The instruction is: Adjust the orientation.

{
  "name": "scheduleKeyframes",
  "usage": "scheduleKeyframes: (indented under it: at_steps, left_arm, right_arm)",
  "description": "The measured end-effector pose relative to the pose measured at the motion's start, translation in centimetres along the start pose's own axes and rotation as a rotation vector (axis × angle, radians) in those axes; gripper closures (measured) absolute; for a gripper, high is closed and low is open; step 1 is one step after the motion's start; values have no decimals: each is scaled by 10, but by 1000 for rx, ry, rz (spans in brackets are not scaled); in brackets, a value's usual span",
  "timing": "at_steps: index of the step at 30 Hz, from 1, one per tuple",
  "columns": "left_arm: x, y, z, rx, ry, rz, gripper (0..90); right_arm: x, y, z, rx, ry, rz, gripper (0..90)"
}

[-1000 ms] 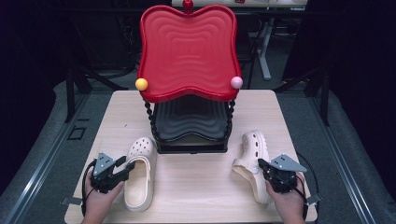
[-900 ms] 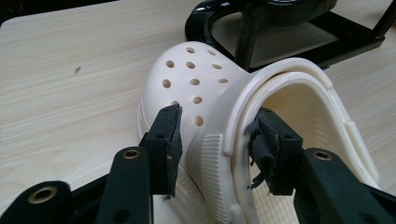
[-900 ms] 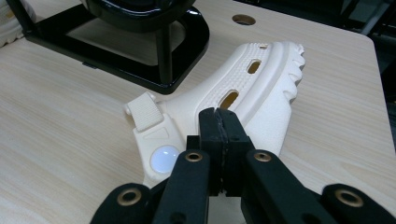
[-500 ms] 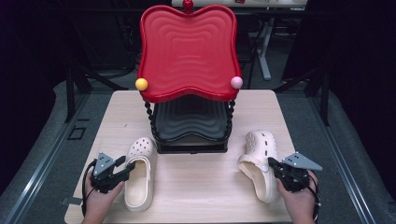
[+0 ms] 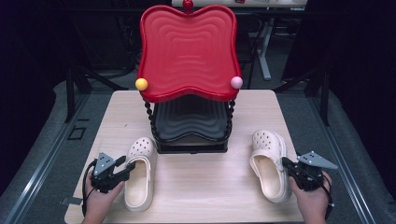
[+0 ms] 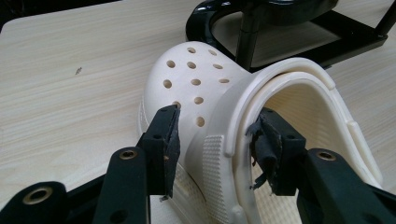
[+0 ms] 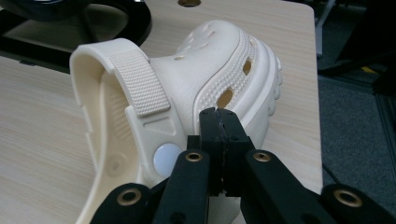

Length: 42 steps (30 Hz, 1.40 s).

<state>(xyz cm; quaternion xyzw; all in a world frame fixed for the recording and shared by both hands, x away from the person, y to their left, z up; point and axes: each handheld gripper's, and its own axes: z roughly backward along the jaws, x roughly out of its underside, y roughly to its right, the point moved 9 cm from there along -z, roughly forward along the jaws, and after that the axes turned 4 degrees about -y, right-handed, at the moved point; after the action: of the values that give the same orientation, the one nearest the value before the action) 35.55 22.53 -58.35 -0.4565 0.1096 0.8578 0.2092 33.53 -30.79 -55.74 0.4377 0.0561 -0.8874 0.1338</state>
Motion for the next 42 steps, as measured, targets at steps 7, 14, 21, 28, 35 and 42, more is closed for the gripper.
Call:
scheduleKeyframes:
  at_steps: [7,14,21,28,35,42]
  left_arm:
    - [-1,1,-1,3,2,-1,533]
    - [-1,1,-2,4,1,1,532]
    - [-1,1,-1,2,0,-2,532]
    - [0,1,-1,1,-1,0,532]
    - [1,0,-2,-5,-2,12,532]
    - [1,-1,-2,0,-4,14,531]
  right_arm:
    - [27,32,-15,-27,-76,-183,900]
    - [38,21,-37,-98,-132,-202,900]
    - [35,17,-40,-111,-110,-195,900]
    - [12,19,-26,-24,9,-189,863]
    - [-27,5,-16,12,75,-113,883]
    - [-34,6,-40,26,32,-134,890]
